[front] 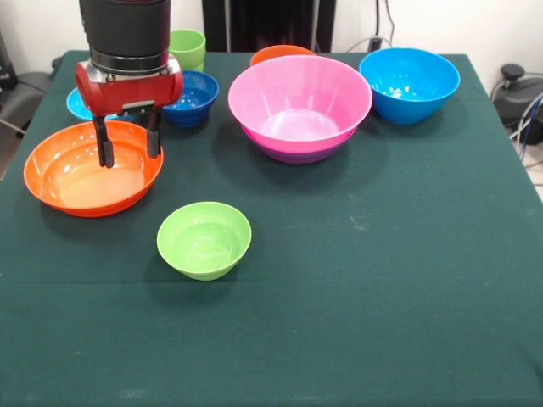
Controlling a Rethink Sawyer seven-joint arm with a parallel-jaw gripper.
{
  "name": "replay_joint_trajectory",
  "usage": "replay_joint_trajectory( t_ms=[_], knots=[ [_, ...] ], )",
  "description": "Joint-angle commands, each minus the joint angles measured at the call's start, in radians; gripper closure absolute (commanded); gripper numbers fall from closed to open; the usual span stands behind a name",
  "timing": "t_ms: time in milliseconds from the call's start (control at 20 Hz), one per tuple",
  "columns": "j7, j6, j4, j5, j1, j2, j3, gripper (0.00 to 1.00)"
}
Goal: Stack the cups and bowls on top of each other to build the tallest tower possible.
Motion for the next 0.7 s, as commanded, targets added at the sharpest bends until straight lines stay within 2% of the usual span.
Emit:
replay_joint_trajectory(
  t_ms=[50,150,250,550,700],
  knots=[
    [0.140,-0.055,0.037,-0.038,0.099,-0.008,-0.130,0.00],
    [0.245,-0.086,0.066,-0.043,0.128,-0.034,-0.172,0.00],
    [0.301,-0.116,0.080,-0.050,0.152,-0.046,-0.209,0.00],
    [0.405,-0.164,0.071,-0.062,0.228,-0.063,-0.313,0.00],
    [0.384,-0.172,0.070,-0.040,0.236,-0.056,-0.329,0.00]
  ],
)
